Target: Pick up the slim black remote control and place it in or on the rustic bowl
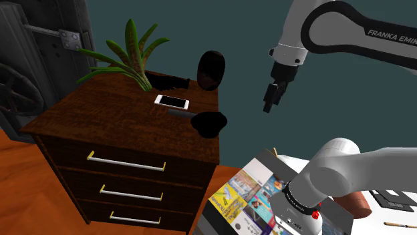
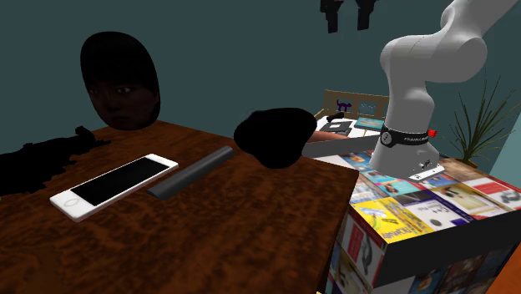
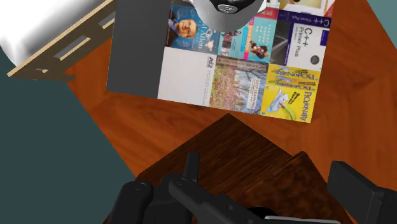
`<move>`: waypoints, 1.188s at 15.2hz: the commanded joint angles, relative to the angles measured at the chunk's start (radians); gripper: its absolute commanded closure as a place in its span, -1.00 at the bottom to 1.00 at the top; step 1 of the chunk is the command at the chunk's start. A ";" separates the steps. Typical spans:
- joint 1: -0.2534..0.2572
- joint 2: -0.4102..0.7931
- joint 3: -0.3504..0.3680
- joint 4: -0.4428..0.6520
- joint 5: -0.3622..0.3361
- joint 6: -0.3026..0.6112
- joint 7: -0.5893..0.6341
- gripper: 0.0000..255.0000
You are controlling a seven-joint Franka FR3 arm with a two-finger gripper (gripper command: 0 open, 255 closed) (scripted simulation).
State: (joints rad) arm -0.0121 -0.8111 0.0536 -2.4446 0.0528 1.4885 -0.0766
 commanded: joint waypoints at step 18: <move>0.058 0.574 0.025 0.143 -0.071 0.531 -0.207 -1.00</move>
State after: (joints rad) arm 0.0426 -0.2718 0.0754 -2.3190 -0.0133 1.9944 -0.2740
